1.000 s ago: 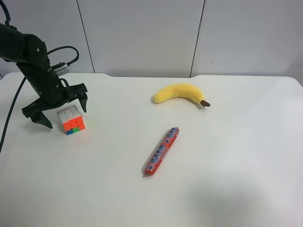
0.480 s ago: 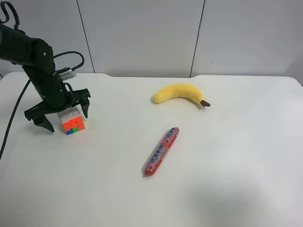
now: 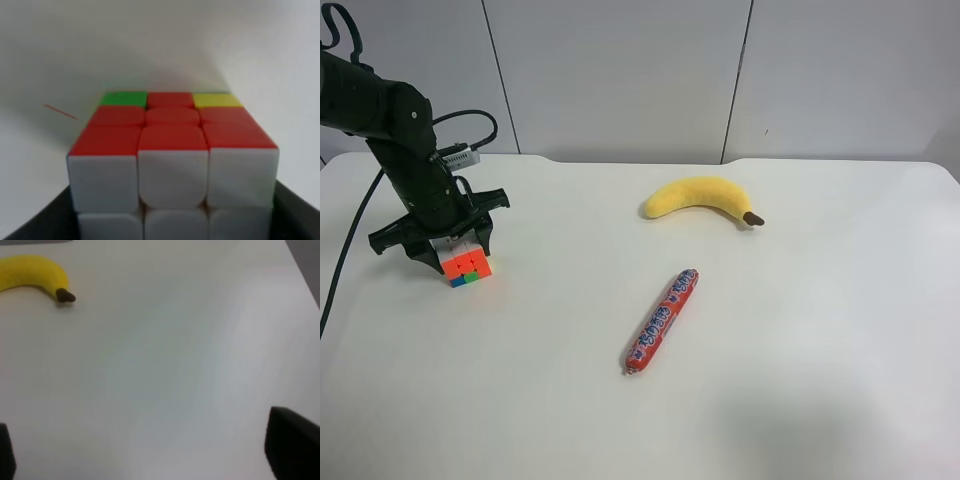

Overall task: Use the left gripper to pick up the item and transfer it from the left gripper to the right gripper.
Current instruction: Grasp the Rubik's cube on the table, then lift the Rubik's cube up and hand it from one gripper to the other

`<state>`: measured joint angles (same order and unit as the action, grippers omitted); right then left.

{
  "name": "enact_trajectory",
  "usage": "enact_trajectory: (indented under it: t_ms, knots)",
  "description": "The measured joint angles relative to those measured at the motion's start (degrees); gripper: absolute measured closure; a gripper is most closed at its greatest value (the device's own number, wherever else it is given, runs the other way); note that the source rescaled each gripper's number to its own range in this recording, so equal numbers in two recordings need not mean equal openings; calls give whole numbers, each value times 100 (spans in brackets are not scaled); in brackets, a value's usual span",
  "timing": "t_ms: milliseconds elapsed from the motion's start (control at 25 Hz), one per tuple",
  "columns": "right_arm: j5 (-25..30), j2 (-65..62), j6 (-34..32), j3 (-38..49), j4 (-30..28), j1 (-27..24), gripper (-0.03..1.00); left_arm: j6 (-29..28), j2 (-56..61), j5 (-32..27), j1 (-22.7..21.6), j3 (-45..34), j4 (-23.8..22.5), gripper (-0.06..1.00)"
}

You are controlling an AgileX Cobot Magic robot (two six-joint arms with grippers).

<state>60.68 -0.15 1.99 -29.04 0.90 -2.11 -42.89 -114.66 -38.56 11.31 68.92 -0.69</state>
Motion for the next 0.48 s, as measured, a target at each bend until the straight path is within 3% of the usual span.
enact_trajectory:
  t_ms: [480]
  knots:
    - [0,0,-1,0,0,0,-3,34,149,43,0,0,36,94]
